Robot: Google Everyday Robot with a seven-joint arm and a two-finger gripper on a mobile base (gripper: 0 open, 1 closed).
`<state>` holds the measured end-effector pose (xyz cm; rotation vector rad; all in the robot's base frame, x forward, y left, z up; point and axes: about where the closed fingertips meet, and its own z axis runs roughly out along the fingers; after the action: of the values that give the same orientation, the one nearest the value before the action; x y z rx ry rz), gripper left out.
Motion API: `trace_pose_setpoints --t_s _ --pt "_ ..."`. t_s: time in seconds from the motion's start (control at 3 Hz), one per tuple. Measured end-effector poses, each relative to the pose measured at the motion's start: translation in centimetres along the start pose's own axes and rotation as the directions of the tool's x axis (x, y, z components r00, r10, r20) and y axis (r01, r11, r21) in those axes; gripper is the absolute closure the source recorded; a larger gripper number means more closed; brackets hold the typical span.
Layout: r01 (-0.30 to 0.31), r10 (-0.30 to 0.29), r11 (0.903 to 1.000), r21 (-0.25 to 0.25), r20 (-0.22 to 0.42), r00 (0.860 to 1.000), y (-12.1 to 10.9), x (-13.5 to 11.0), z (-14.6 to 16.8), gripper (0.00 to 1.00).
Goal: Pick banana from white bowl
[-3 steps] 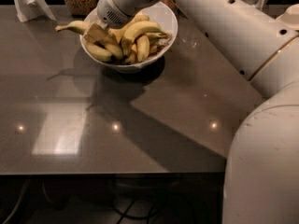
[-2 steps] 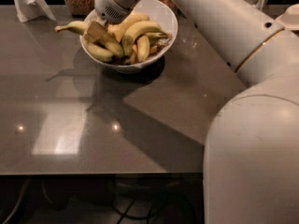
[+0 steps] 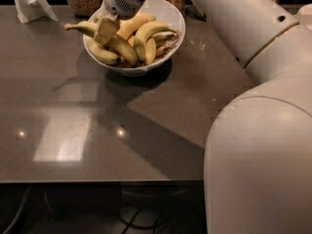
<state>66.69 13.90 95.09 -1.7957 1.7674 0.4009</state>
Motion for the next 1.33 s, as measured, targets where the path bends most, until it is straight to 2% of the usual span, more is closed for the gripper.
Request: trace_pose_setpoints --t_s 0.33,0.67,1.0,1.33 --pt "-0.011 0.011 0.9993 0.034 0.021 1.0 0.8 0.8 -2.7 1.0" --pt "-0.043 0.039 0.9931 0.11 0.038 0.999 1.9 2.0 -6.2 1.0" --pt "-0.078 0.073 0.9842 0.159 0.033 0.997 3.4 3.1 -9.1 1.0" --pt "-0.118 0.117 0.9773 0.176 0.015 0.993 5.1 4.2 -11.3 1.0"
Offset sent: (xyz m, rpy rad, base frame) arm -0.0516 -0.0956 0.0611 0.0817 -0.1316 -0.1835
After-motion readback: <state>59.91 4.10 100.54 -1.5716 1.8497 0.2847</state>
